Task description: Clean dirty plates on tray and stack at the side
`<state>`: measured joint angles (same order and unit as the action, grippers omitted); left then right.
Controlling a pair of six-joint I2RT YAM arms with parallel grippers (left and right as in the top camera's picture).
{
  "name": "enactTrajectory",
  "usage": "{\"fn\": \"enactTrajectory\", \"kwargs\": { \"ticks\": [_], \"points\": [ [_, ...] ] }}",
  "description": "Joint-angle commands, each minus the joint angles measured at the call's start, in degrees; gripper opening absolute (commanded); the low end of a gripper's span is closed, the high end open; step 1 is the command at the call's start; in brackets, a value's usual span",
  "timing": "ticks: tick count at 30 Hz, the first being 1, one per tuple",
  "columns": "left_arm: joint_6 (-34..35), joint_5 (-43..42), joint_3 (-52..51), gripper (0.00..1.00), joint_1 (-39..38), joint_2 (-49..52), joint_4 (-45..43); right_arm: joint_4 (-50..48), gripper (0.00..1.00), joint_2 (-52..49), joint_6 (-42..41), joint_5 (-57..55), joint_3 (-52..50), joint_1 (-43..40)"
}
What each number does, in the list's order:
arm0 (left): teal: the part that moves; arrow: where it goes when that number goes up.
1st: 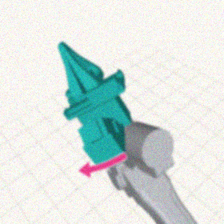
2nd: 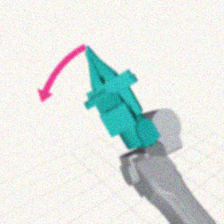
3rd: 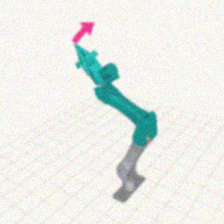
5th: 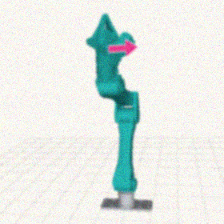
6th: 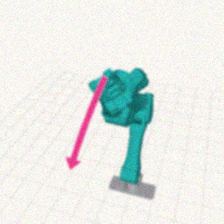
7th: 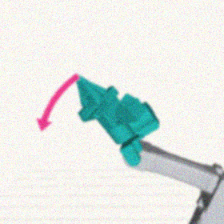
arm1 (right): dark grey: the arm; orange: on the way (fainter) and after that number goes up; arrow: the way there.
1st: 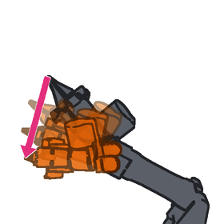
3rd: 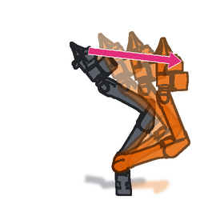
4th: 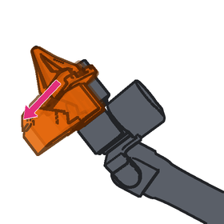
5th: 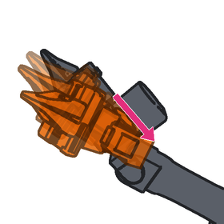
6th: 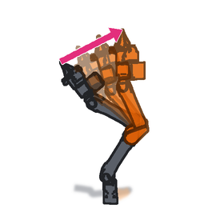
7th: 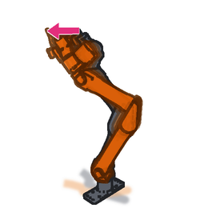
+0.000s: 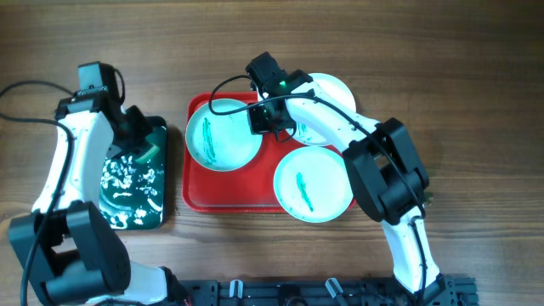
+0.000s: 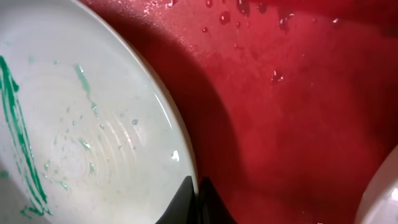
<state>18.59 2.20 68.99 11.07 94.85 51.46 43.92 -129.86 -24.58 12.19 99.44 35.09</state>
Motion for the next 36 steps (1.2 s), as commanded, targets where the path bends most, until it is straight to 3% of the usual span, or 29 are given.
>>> {"fn": "enactTrajectory", "kwargs": {
  "ticks": [1, 6, 14, 19, 23, 24, 28, 30, 34, 36],
  "points": [
    [-4.72, -5.73, 0.31, 0.04, -5.46, -0.98, -3.13, 0.74, 0.04, -1.01, 2.12, 4.42, 0.63, -1.18],
    [-5.01, -5.81, -0.04, 0.04, -15.45, 4.09, -11.72, 1.22, 0.04, -1.01, 2.16, 4.42, 0.63, -1.22],
    [-5.90, -4.24, -0.04, 0.04, -21.46, 16.20, -17.33, 1.33, 0.04, -1.01, 2.14, 4.39, 0.63, -1.44],
    [-3.19, -3.67, -0.11, 0.04, -21.46, 17.94, -15.21, 1.25, 0.04, -1.03, 2.05, 4.81, 0.63, -2.23],
    [-3.21, -4.15, -0.09, 0.04, -20.59, 17.94, -8.26, 1.09, 0.04, -1.09, 3.93, 17.75, 0.02, -6.71],
    [-4.13, -5.01, -0.09, 0.04, -20.15, 17.94, -7.45, 0.94, 0.04, -1.09, 4.72, 18.64, -0.46, -7.21],
    [-21.22, -22.95, -0.09, 0.04, -20.09, 17.94, -2.97, -0.24, 0.04, -1.09, 5.11, 18.71, -1.66, -7.21],
    [-26.03, -25.55, -0.09, 0.04, -20.63, 17.94, -1.46, -0.92, 0.04, -1.09, 5.11, 18.73, -1.66, -7.21],
    [-28.61, -24.50, -0.09, 0.04, -21.84, 17.92, -5.88, -1.03, 0.04, -1.09, 5.11, 18.73, -1.66, -7.21],
    [-23.78, -19.61, -0.09, 0.04, -21.84, 17.94, -10.03, -1.07, 0.04, -1.09, 5.09, 18.71, -1.66, -7.21]
  ]
}}
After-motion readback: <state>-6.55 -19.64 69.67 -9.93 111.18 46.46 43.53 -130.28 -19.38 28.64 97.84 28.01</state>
